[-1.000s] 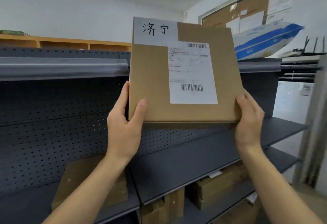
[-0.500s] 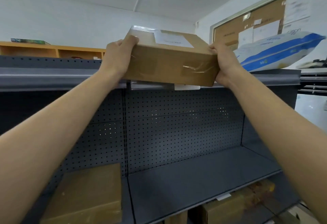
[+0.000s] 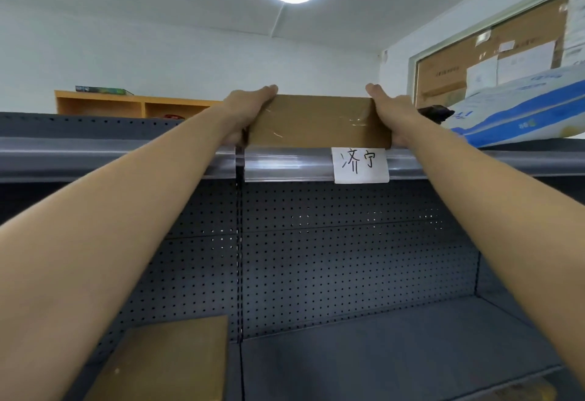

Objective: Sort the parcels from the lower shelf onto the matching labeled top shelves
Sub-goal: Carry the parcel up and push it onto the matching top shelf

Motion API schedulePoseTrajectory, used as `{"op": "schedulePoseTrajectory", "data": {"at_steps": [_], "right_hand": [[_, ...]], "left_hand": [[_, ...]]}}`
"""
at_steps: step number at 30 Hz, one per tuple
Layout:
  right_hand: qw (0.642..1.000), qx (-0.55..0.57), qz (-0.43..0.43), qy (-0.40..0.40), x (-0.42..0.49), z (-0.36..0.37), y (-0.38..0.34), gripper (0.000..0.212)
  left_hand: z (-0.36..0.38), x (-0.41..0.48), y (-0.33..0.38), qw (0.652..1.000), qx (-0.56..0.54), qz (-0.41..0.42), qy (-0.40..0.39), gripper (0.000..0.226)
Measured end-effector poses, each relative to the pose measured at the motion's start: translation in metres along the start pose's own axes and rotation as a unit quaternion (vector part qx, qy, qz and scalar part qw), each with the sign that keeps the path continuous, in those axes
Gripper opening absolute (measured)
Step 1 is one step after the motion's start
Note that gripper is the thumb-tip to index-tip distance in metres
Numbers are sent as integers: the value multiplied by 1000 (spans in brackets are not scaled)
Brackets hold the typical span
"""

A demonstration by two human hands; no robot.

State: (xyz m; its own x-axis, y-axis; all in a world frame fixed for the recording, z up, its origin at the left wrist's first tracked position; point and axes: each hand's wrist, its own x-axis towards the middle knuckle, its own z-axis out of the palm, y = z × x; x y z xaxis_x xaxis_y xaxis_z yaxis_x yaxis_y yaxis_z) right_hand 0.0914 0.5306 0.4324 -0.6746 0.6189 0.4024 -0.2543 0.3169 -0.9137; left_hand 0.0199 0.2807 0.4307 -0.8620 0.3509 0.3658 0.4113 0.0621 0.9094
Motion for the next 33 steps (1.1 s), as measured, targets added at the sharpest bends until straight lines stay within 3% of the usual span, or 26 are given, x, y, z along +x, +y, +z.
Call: {"op": "schedulePoseTrajectory", "data": {"at_steps": [7, 12, 17, 19, 23, 27, 33], "right_hand": [[998, -66, -8, 5, 23, 7, 18, 74], [992, -113, -45, 31, 26, 13, 18, 71], [988, -142, -49, 46, 27, 13, 18, 80], [980, -172, -74, 59, 21, 13, 16, 76], [932, -260, -235, 94, -8, 21, 10, 52], [889, -302, -338, 60, -58, 37, 3, 42], [865, -294, -407, -8, -142, 68, 27, 37]], "left_hand": [[1, 9, -6, 998, 26, -21, -53, 37], [11, 18, -11, 999, 33, 20, 0, 37], [11, 22, -15, 989, 128, 53, 51, 47], [12, 18, -12, 967, 206, 96, 112, 45], [13, 0, -8, 922, 253, 220, 192, 50], [4, -30, -14, 875, 265, 339, 220, 43], [-25, -88, -61, 792, 353, 448, 219, 36]]}}
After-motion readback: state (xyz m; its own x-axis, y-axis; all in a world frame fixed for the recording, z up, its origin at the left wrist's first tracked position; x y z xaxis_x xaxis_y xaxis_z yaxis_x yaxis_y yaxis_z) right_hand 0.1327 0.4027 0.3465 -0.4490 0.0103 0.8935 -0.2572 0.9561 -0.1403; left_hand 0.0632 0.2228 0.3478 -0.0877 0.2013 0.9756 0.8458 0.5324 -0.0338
